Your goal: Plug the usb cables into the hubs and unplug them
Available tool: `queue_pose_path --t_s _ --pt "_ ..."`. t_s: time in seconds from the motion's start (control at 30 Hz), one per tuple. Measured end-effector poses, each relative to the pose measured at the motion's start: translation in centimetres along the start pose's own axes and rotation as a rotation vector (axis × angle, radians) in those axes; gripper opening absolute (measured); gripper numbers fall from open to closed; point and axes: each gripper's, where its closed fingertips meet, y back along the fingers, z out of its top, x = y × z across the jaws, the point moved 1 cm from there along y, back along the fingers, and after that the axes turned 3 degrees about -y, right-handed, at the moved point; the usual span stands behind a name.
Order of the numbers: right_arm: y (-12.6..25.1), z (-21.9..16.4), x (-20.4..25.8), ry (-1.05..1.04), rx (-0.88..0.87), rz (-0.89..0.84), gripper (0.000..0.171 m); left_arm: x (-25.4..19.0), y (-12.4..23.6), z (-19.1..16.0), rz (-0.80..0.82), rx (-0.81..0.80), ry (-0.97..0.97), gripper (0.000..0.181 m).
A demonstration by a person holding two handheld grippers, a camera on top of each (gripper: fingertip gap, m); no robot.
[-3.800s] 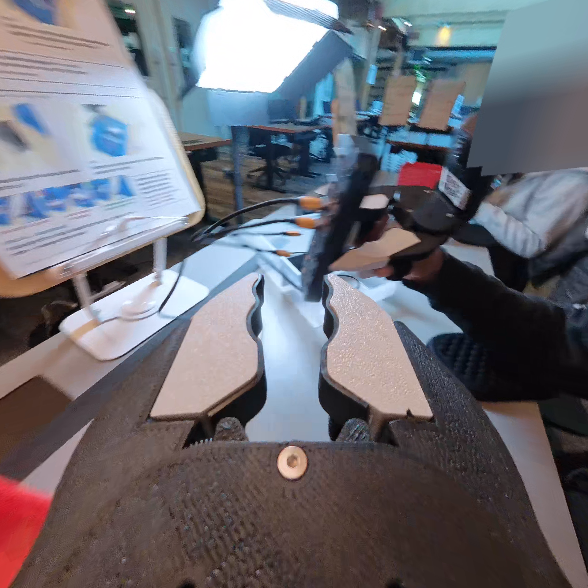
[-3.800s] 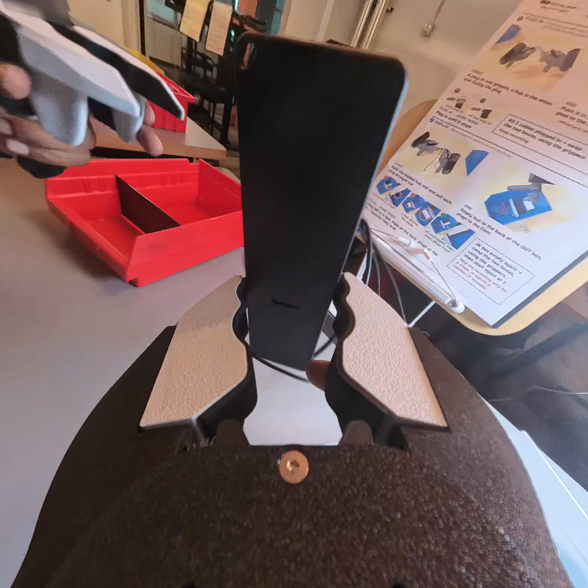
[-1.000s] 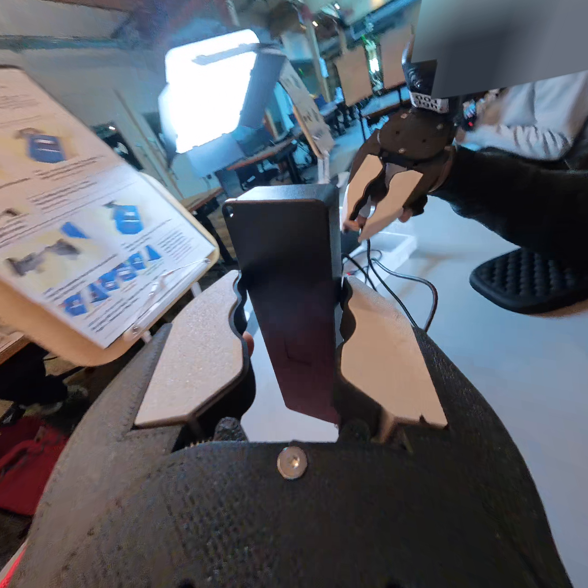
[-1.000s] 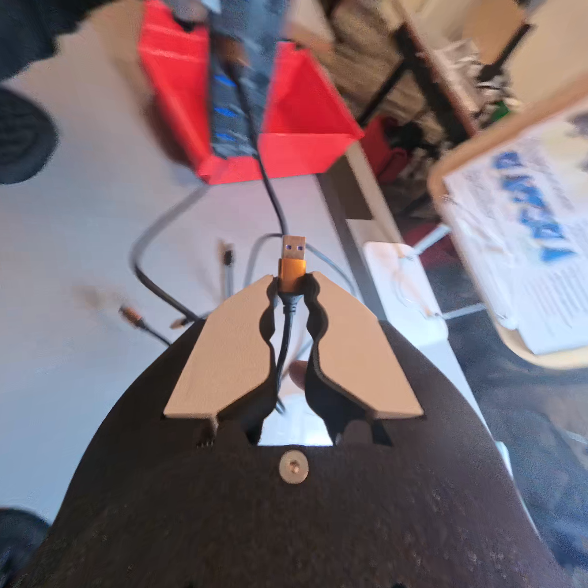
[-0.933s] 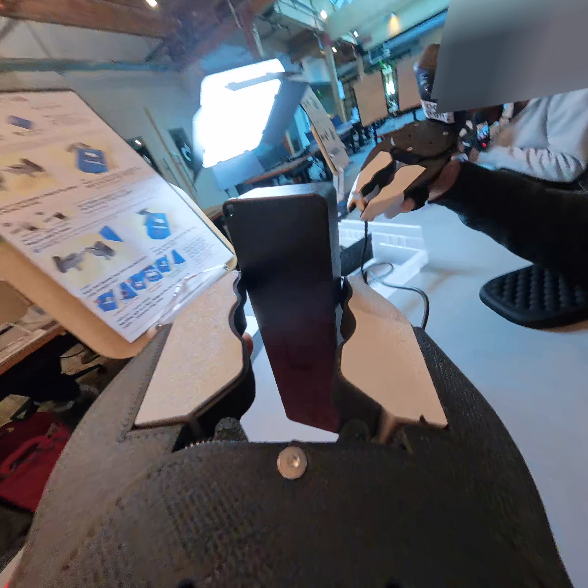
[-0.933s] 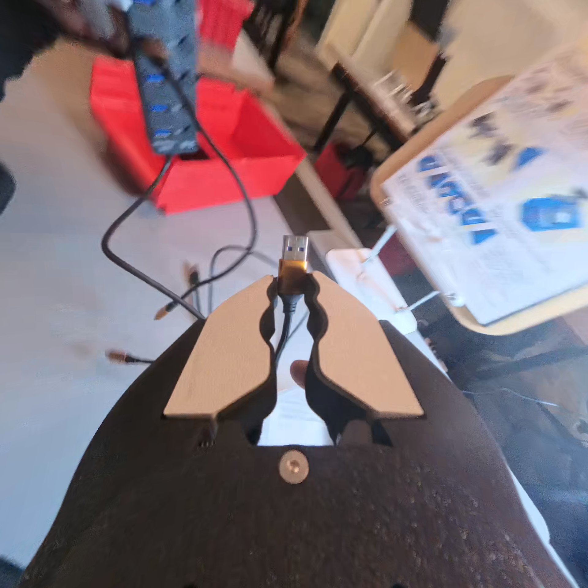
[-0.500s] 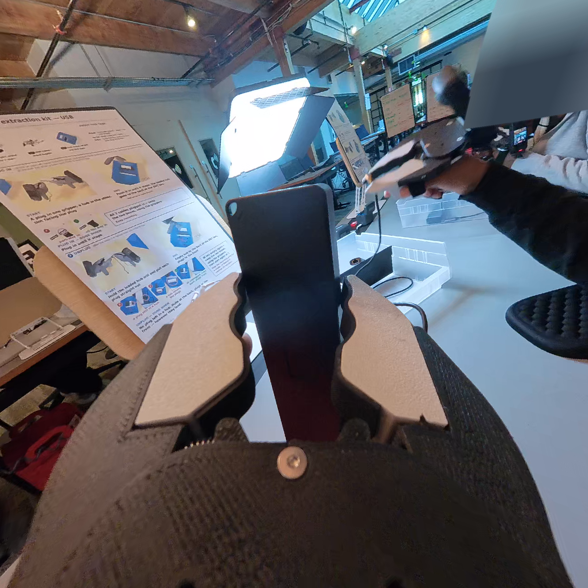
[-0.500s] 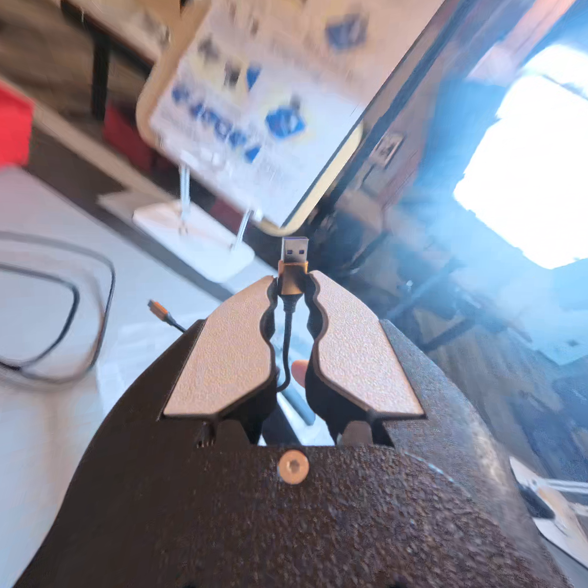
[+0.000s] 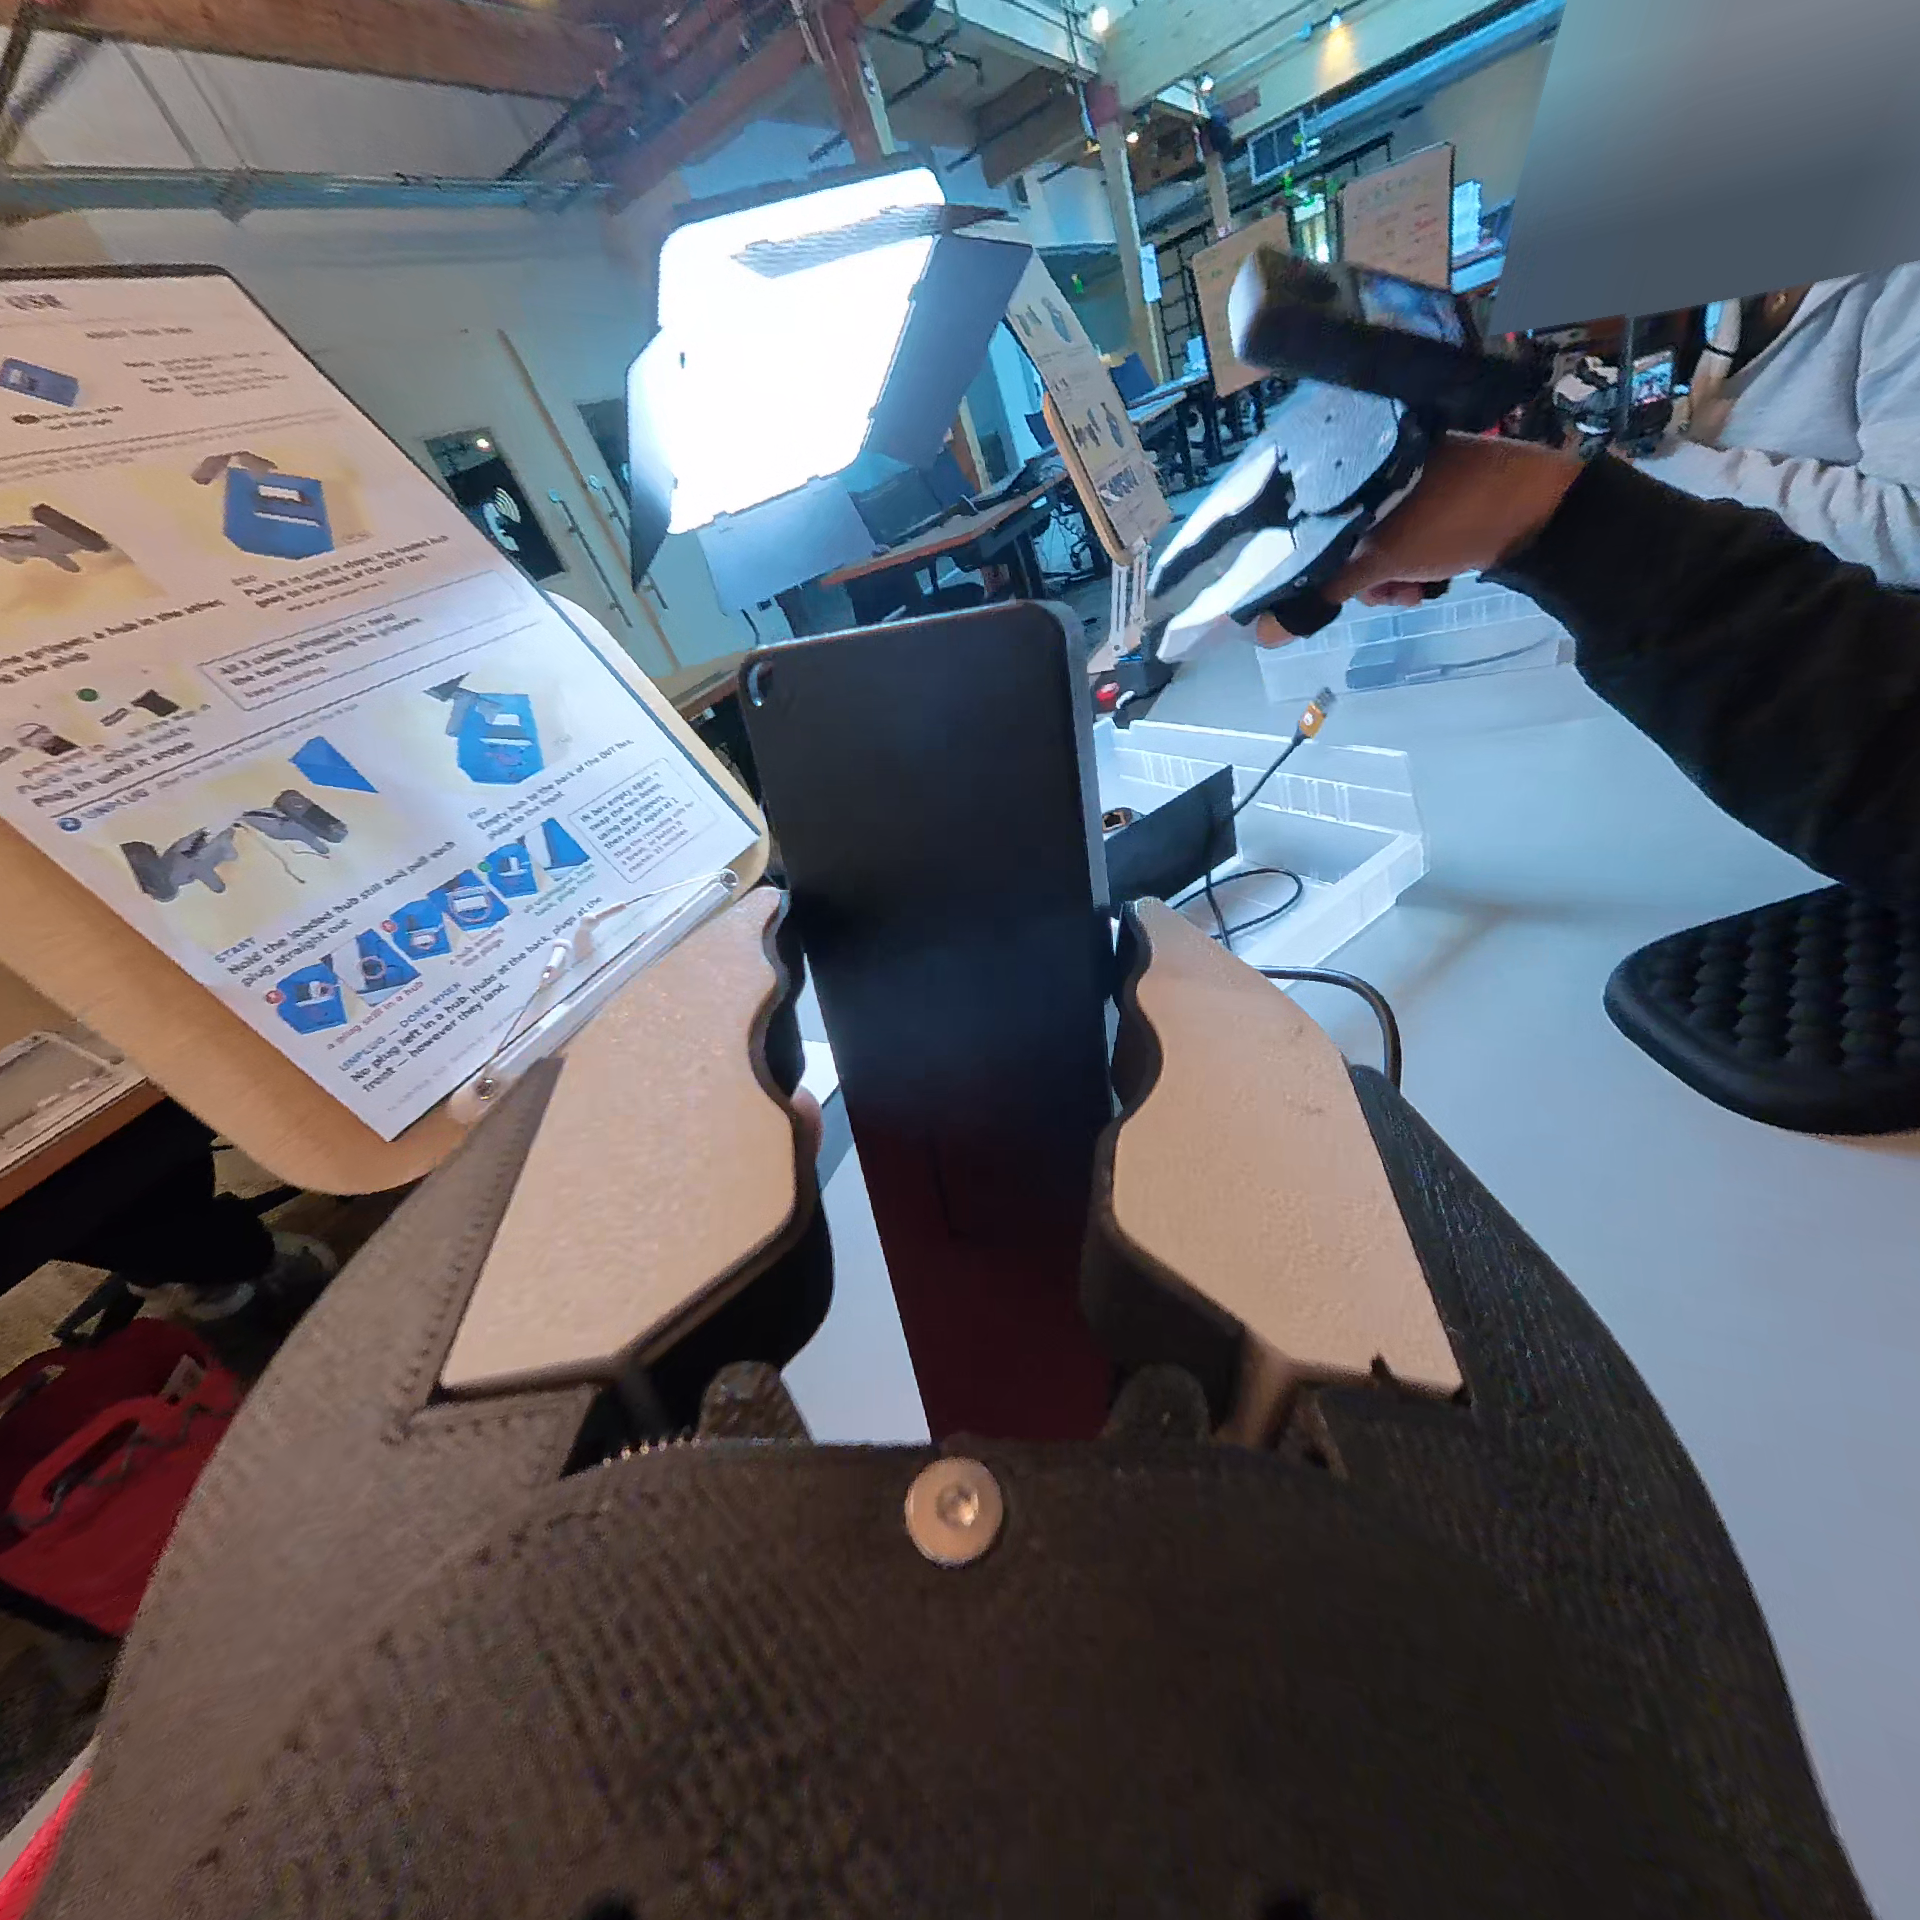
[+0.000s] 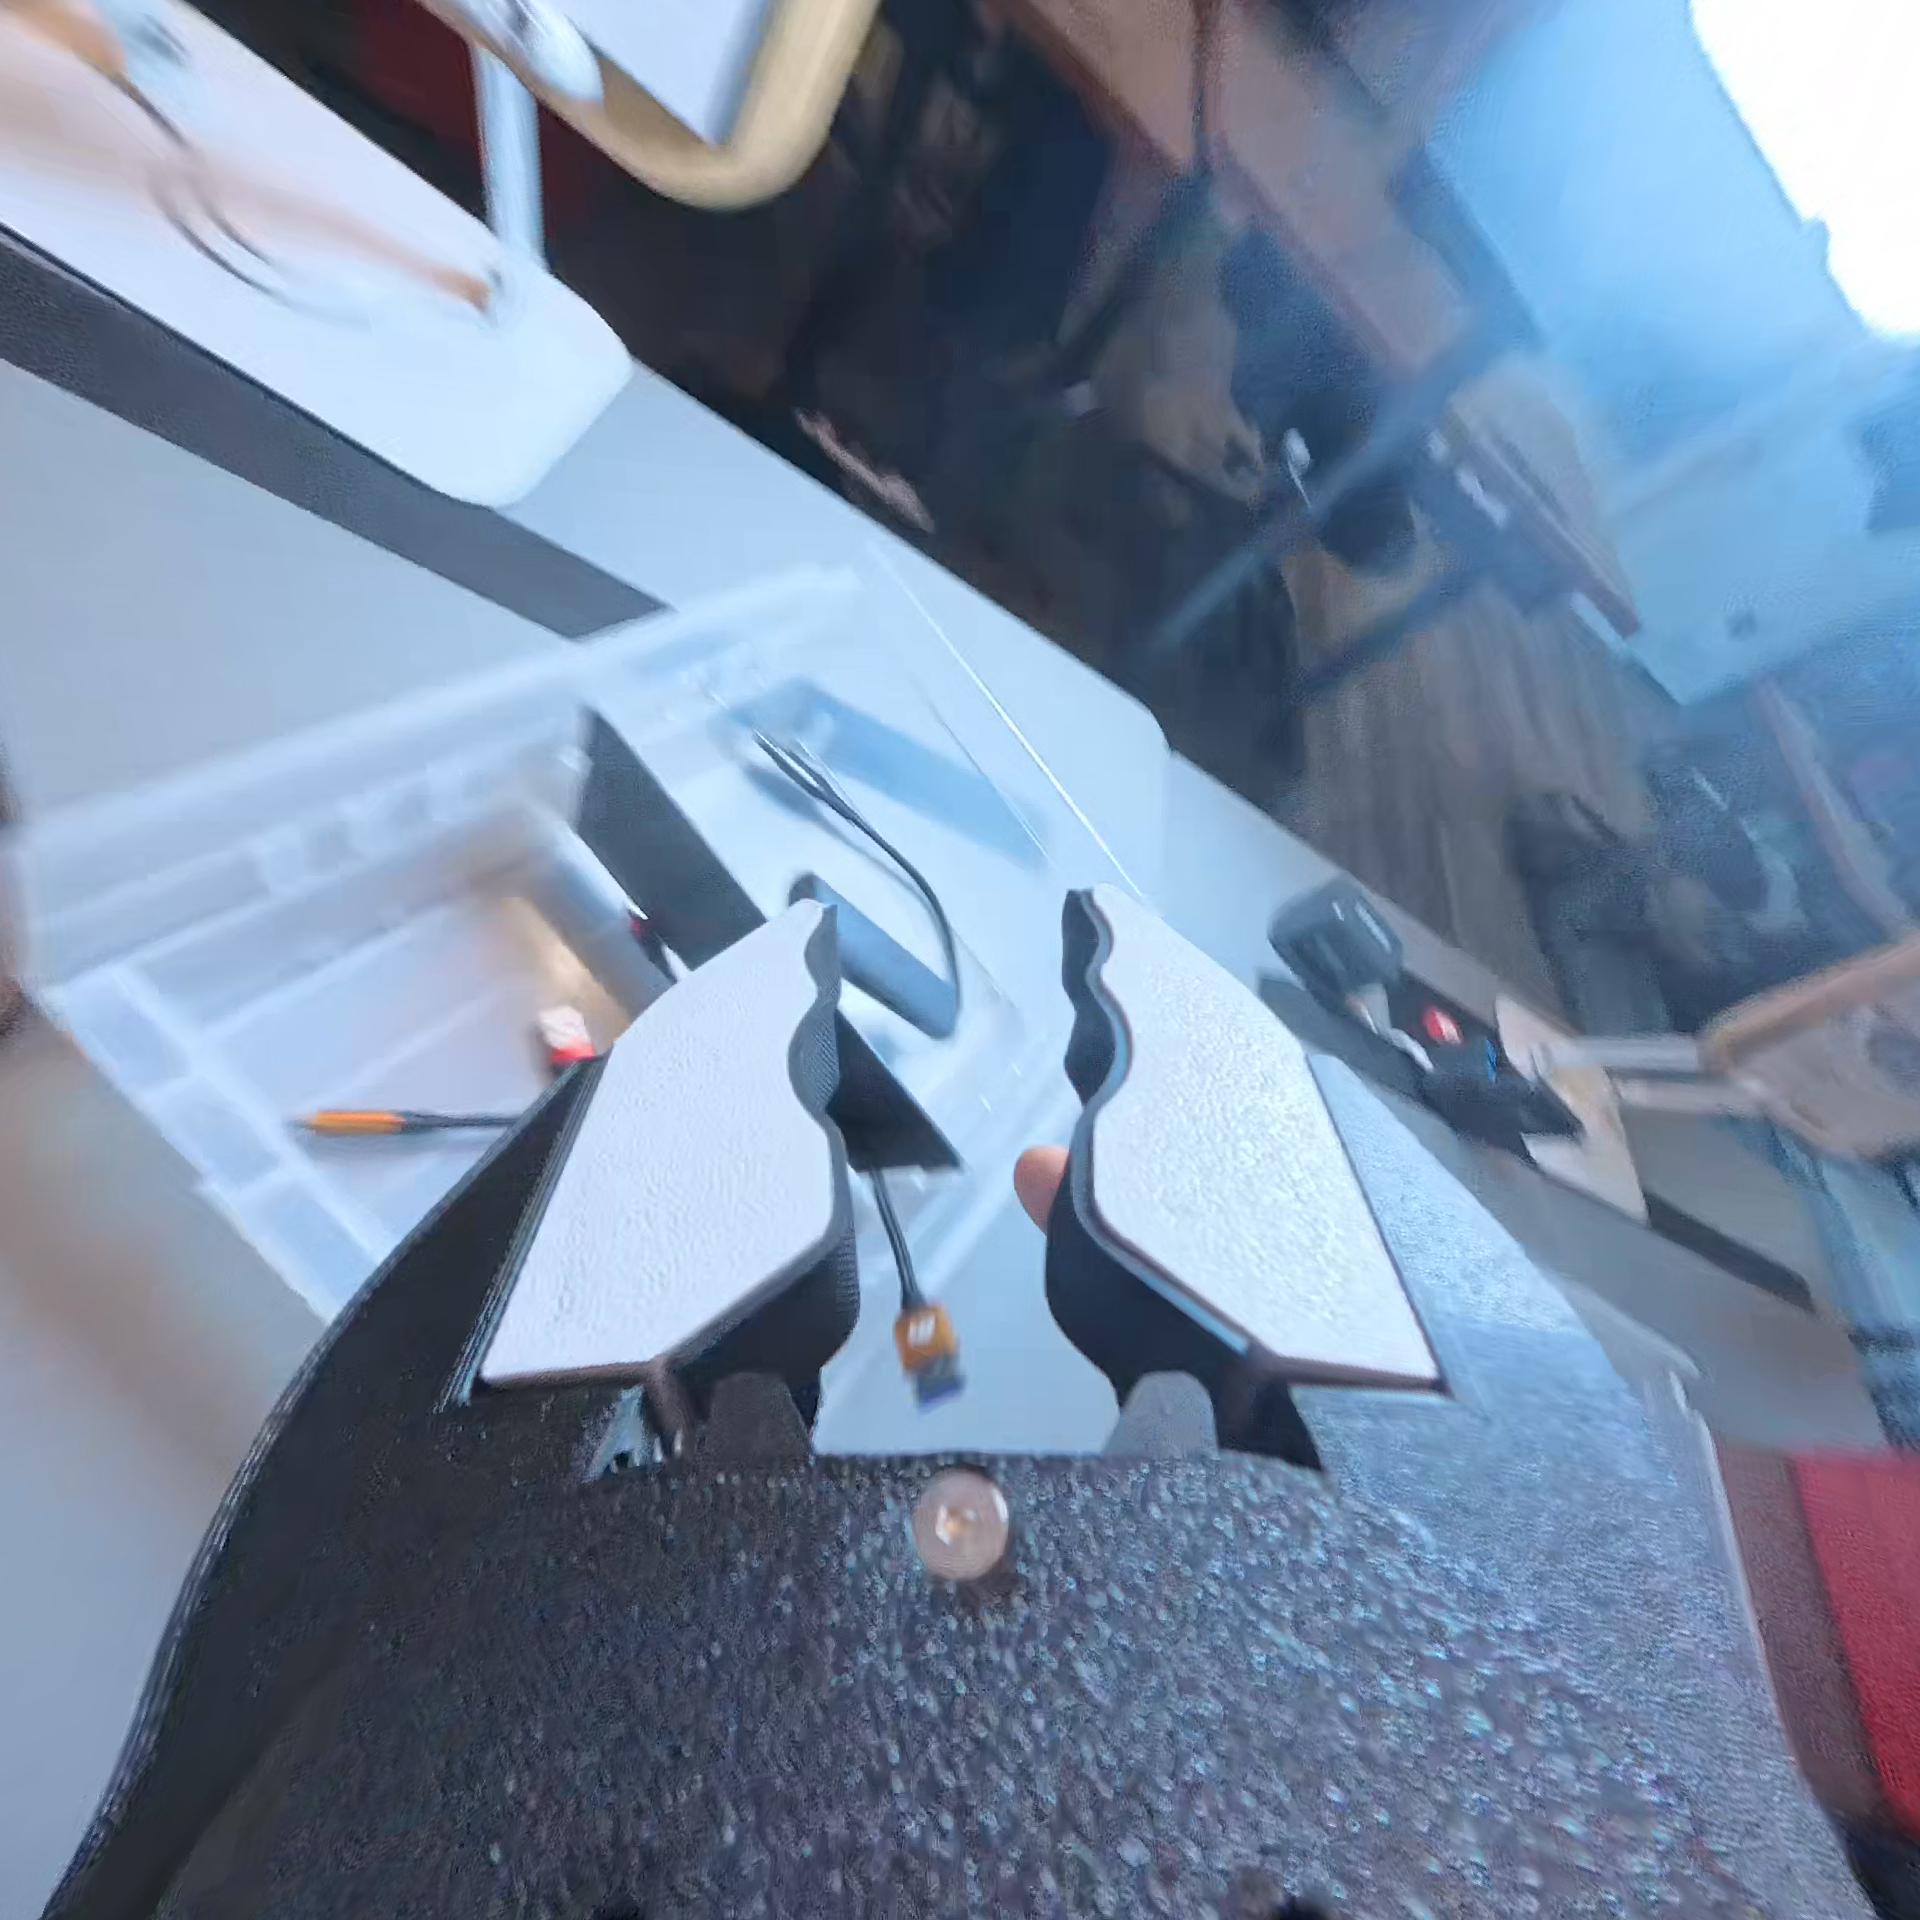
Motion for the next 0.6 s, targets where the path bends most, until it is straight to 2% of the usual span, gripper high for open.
queue_pose_path --t_s 0.07,0.17,0.27,0.4,0.6 --pt "1.4 3.2 4.0 0.021 -0.155 0.181 0.039 -0.6 -0.6 -0.2 -0.024 0.009 0.0 0.058" --pt "5.5 7.2 12.2 0.085 -0.364 0.556 0.037 -2.2 -1.7 -0.6 -0.089 0.029 -0.01 0.058" --pt "9.8 8.9 19.9 0.188 -0.467 0.854 0.035 -4.3 -3.1 -1.1 -0.168 0.051 -0.03 0.058" --pt "11.5 8.3 26.8 0.326 -0.433 0.978 0.035 -7.1 -4.8 -1.8 -0.255 0.084 -0.06 0.058" --pt "11.4 7.0 29.1 0.37 -0.375 1.063 0.016 -9.2 -5.8 -2.1 -0.316 0.089 -0.1 0.057"
